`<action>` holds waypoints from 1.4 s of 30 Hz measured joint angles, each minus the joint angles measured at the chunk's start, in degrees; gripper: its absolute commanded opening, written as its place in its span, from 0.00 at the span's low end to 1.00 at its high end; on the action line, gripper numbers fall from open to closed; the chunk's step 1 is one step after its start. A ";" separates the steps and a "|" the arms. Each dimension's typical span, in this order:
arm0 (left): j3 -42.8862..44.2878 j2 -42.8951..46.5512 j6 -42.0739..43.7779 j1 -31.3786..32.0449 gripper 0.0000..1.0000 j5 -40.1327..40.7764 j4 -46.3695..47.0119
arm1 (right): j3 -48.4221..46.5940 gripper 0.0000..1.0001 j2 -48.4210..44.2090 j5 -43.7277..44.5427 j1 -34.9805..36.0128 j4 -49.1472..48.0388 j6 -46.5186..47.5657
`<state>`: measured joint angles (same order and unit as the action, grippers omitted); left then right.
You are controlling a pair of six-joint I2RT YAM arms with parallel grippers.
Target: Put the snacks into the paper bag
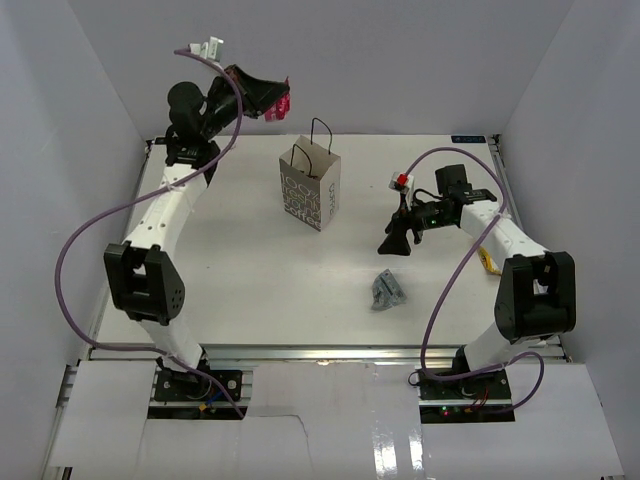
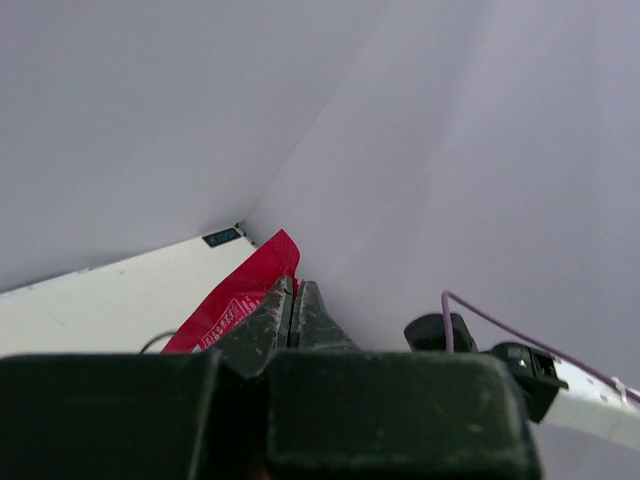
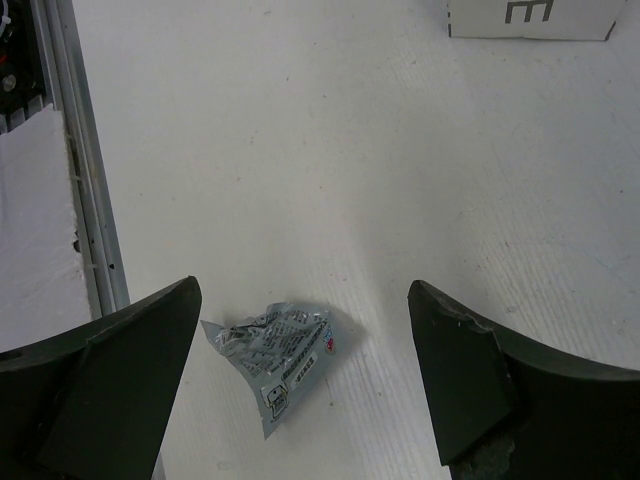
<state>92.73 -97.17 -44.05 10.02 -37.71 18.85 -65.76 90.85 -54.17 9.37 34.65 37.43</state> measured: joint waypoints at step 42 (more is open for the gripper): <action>1.38 -16.55 -0.37 5.84 0.63 2.58 0.42 | 0.61 0.92 -2.38 -1.27 0.02 10.60 15.37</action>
<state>94.11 -113.71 -44.42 15.86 -35.14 19.27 -65.14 88.47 -55.44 9.39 45.25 52.80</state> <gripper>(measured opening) 0.617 0.902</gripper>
